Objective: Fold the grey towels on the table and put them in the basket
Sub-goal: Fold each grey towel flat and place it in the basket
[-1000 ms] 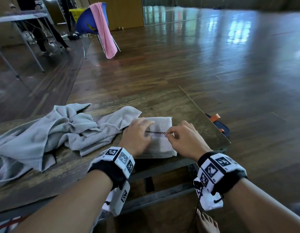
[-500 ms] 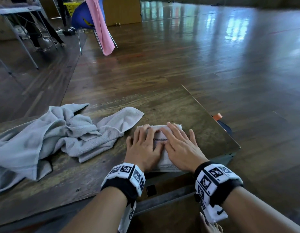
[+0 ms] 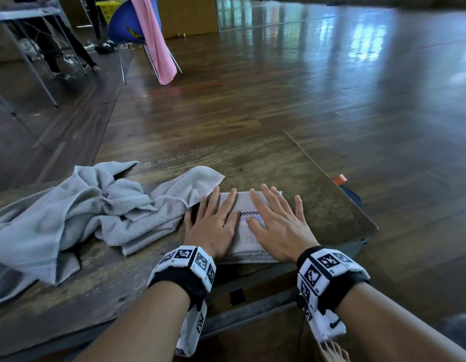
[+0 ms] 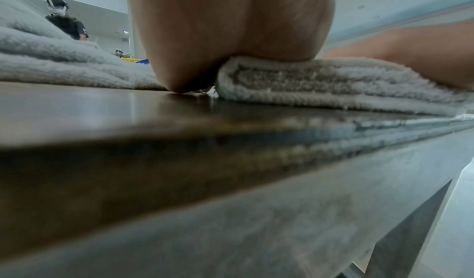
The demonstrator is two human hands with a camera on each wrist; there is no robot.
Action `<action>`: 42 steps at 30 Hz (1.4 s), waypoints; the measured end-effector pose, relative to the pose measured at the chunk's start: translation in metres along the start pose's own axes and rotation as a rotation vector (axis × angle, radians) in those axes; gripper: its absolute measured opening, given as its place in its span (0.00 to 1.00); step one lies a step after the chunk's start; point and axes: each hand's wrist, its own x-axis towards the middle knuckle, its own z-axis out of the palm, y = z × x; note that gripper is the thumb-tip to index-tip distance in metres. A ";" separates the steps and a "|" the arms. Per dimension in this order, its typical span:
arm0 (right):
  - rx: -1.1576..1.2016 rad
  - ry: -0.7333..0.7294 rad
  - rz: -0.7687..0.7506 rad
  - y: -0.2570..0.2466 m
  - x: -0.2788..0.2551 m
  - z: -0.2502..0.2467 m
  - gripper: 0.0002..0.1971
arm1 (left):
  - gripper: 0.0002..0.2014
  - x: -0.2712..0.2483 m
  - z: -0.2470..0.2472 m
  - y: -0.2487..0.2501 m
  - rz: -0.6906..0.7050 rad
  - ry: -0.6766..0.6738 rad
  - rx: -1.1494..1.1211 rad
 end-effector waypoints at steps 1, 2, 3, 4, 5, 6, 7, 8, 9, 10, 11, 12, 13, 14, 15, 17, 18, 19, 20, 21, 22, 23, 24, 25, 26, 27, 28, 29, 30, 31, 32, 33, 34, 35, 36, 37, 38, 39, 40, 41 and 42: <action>-0.005 -0.003 0.003 0.001 0.000 0.000 0.35 | 0.24 -0.001 0.000 -0.001 -0.006 0.003 -0.003; -0.009 -0.007 0.012 0.001 0.000 0.000 0.36 | 0.24 -0.001 -0.001 -0.002 -0.014 0.006 -0.006; -0.009 -0.011 0.029 0.001 0.000 0.000 0.37 | 0.24 -0.002 -0.001 -0.004 -0.020 0.008 -0.007; -0.003 -0.015 0.050 0.002 -0.001 0.000 0.38 | 0.24 -0.003 -0.001 -0.004 -0.025 0.009 -0.003; 0.006 -0.017 0.070 0.002 -0.001 0.000 0.38 | 0.25 -0.003 -0.002 -0.005 -0.030 0.008 0.002; 0.012 -0.021 0.085 0.002 -0.002 0.000 0.39 | 0.25 -0.004 -0.003 -0.006 -0.034 0.006 0.005; 0.015 -0.026 0.094 0.002 -0.003 -0.001 0.40 | 0.25 -0.004 -0.003 -0.006 -0.036 0.004 0.005; 0.016 -0.030 0.100 0.003 -0.004 -0.001 0.40 | 0.25 -0.005 -0.003 -0.006 -0.037 0.003 0.005; 0.018 -0.036 0.103 0.003 -0.004 -0.001 0.41 | 0.25 -0.005 -0.003 -0.006 -0.038 0.004 0.002; 0.018 -0.042 0.106 0.004 -0.005 -0.002 0.41 | 0.25 -0.006 -0.004 -0.006 -0.038 0.007 -0.003; 0.015 -0.048 0.107 0.004 -0.006 -0.003 0.41 | 0.25 -0.007 -0.004 -0.007 -0.040 0.011 -0.007; 0.012 -0.052 0.107 0.004 -0.006 -0.003 0.41 | 0.25 -0.008 -0.004 -0.007 -0.041 0.016 -0.011; 0.010 -0.055 0.108 0.004 -0.007 -0.004 0.41 | 0.25 -0.009 -0.004 -0.008 -0.042 0.020 -0.018; 0.011 -0.059 0.110 0.005 -0.009 -0.005 0.40 | 0.25 -0.010 -0.005 -0.009 -0.041 0.023 -0.030; 0.015 -0.062 0.114 0.005 -0.010 -0.005 0.40 | 0.26 -0.011 -0.005 -0.009 -0.041 0.027 -0.047; 0.022 -0.067 0.119 0.007 -0.012 -0.007 0.39 | 0.26 -0.013 -0.006 -0.012 -0.043 0.032 -0.074; 0.025 -0.067 0.120 0.007 -0.013 -0.008 0.38 | 0.26 -0.014 -0.006 -0.012 -0.046 0.033 -0.080; 0.027 -0.067 0.120 0.008 -0.014 -0.008 0.38 | 0.26 -0.014 -0.006 -0.013 -0.051 0.034 -0.084; 0.029 -0.068 0.123 0.009 -0.015 -0.009 0.37 | 0.27 -0.016 -0.007 -0.013 -0.056 0.037 -0.085; 0.031 -0.069 0.127 0.009 -0.017 -0.009 0.36 | 0.27 -0.017 -0.007 -0.013 -0.061 0.040 -0.086; 0.032 -0.070 0.132 0.010 -0.018 -0.010 0.36 | 0.28 -0.018 -0.008 -0.013 -0.065 0.044 -0.082; 0.032 -0.071 0.139 0.010 -0.019 -0.010 0.35 | 0.28 -0.019 -0.008 -0.013 -0.068 0.048 -0.075; 0.032 -0.071 0.146 0.010 -0.021 -0.010 0.35 | 0.29 -0.021 -0.009 -0.013 -0.070 0.052 -0.067; 0.031 -0.072 0.152 0.011 -0.022 -0.010 0.34 | 0.29 -0.022 -0.009 -0.012 -0.071 0.057 -0.061; 0.032 -0.073 0.157 0.012 -0.023 -0.010 0.34 | 0.28 -0.023 -0.009 -0.012 -0.072 0.061 -0.055; 0.033 -0.075 0.160 0.012 -0.024 -0.010 0.34 | 0.28 -0.024 -0.010 -0.011 -0.073 0.064 -0.050; 0.033 -0.079 0.161 0.012 -0.026 -0.010 0.34 | 0.28 -0.025 -0.010 -0.011 -0.074 0.068 -0.045; 0.033 -0.082 0.161 0.012 -0.027 -0.010 0.34 | 0.27 -0.026 -0.011 -0.010 -0.075 0.073 -0.042; 0.031 -0.084 0.159 0.013 -0.028 -0.009 0.34 | 0.27 -0.028 -0.011 -0.009 -0.077 0.076 -0.042; 0.029 -0.086 0.158 0.013 -0.029 -0.009 0.34 | 0.26 -0.029 -0.011 -0.008 -0.081 0.079 -0.046; 0.028 -0.088 0.156 0.014 -0.030 -0.009 0.33 | 0.26 -0.031 -0.012 -0.007 -0.086 0.082 -0.052; 0.028 -0.089 0.153 0.014 -0.031 -0.009 0.33 | 0.25 -0.032 -0.013 -0.006 -0.091 0.082 -0.056; 0.029 -0.089 0.150 0.015 -0.032 -0.009 0.33 | 0.24 -0.034 -0.014 -0.004 -0.100 0.079 -0.055; 0.027 -0.088 0.146 0.016 -0.033 -0.010 0.33 | 0.23 -0.034 -0.016 -0.001 -0.115 0.072 -0.054; 0.024 -0.085 0.140 0.016 -0.034 -0.010 0.33 | 0.21 -0.035 -0.019 0.004 -0.139 0.064 -0.056; 0.022 -0.083 0.134 0.017 -0.036 -0.010 0.32 | 0.19 -0.035 -0.022 0.009 -0.169 0.060 -0.063; 0.021 -0.080 0.129 0.018 -0.037 -0.011 0.32 | 0.16 -0.035 -0.025 0.015 -0.200 0.064 -0.071; 0.019 -0.076 0.124 0.018 -0.038 -0.011 0.32 | 0.12 -0.035 -0.028 0.021 -0.229 0.073 -0.078; 0.014 -0.070 0.118 0.019 -0.039 -0.011 0.31 | 0.10 -0.036 -0.030 0.026 -0.252 0.078 -0.085; 0.005 -0.061 0.112 0.020 -0.040 -0.012 0.31 | 0.10 -0.037 -0.032 0.030 -0.271 0.079 -0.095; -0.004 -0.052 0.104 0.021 -0.041 -0.012 0.31 | 0.11 -0.037 -0.034 0.032 -0.291 0.076 -0.110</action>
